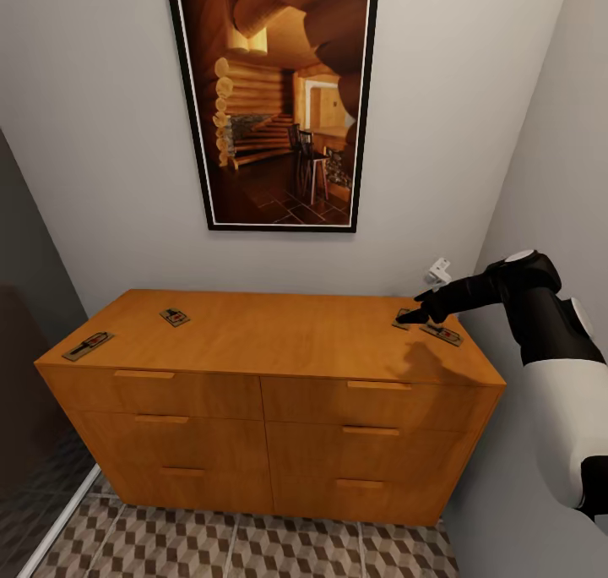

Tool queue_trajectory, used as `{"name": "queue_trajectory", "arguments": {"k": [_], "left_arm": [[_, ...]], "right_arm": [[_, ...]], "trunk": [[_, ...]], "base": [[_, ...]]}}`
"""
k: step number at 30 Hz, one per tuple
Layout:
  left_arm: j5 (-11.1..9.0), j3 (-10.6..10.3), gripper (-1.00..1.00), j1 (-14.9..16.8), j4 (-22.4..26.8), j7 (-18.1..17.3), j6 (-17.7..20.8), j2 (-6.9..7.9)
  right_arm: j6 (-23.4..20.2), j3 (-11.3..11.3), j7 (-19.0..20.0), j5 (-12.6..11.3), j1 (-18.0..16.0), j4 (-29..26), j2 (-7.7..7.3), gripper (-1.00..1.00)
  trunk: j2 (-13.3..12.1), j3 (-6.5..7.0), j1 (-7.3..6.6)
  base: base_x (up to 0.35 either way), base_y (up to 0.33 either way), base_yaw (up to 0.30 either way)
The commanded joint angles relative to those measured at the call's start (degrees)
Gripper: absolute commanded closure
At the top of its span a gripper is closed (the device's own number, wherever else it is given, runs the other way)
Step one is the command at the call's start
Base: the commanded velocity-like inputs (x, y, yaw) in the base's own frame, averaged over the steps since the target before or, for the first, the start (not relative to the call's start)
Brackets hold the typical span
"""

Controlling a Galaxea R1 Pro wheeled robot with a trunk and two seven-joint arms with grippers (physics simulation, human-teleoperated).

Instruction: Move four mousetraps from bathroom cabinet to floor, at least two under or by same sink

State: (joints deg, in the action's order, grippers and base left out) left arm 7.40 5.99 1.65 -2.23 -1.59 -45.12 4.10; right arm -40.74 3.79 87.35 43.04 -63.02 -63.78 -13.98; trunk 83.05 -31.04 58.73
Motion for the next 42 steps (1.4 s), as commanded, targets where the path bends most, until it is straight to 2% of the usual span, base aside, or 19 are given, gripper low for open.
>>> {"name": "queue_trajectory", "arguments": {"k": [1,7,10,15,16,20,24,30,42], "left_arm": [[0.4,0.5,-1.0,0.1,-0.2,-0.1,-0.3,0.03],[0.4,0.5,-1.0,0.1,-0.2,-0.2,-0.3,0.03],[0.4,0.5,-1.0,0.1,-0.2,-0.2,-0.3,0.03],[0.4,0.5,-1.0,0.1,-0.2,-0.2,-0.3,0.03],[0.4,0.5,-1.0,0.1,-0.2,-0.2,-0.3,0.03],[0.4,0.5,-1.0,0.1,-0.2,-0.2,-0.3,0.03],[0.4,0.5,-1.0,0.1,-0.2,-0.2,-0.3,0.03],[0.4,0.5,-1.0,0.1,-0.2,-0.2,-0.3,0.03],[0.4,0.5,-1.0,0.1,-0.2,-0.2,-0.3,0.03]], "right_arm": [[-0.6,0.1,0.5,0.4,-0.1,-0.1,0.01,-1.0],[-0.6,-0.2,0.4,0.9,-0.1,0.1,-0.06,-1.0],[-0.8,-0.4,0.3,2.8,-0.1,0.1,-0.05,-1.0],[-1.5,-1.5,0.4,11.5,-0.1,0.1,-0.01,-1.0],[-1.6,-1.9,0.4,14.6,-0.1,0.0,0.0,-1.0],[-1.7,-2.4,0.5,18.0,-0.1,0.0,0.0,-1.0],[-1.8,-2.6,0.6,19.6,-0.1,-0.1,-0.02,-1.0],[-1.8,-2.8,0.7,20.5,-0.1,-0.1,0.0,-1.0],[-1.8,-3.0,0.9,20.8,-0.1,0.9,-0.04,-1.0]], "trunk": [[0.0,-0.06,0.0],[0.0,-0.06,0.0],[0.0,-0.06,0.0],[0.0,-0.06,0.0],[0.0,-0.06,0.0],[0.0,-0.06,0.0],[0.0,-0.06,0.0],[0.0,-0.06,0.0],[0.0,-0.06,0.0]], "base": [[0.0,0.0,0.0],[0.0,0.0,0.0],[0.0,0.0,0.0],[0.0,0.0,0.0],[0.0,0.0,0.0],[0.0,0.0,0.0],[0.0,0.0,0.0],[0.0,0.0,0.0],[0.0,0.0,0.0]]}}
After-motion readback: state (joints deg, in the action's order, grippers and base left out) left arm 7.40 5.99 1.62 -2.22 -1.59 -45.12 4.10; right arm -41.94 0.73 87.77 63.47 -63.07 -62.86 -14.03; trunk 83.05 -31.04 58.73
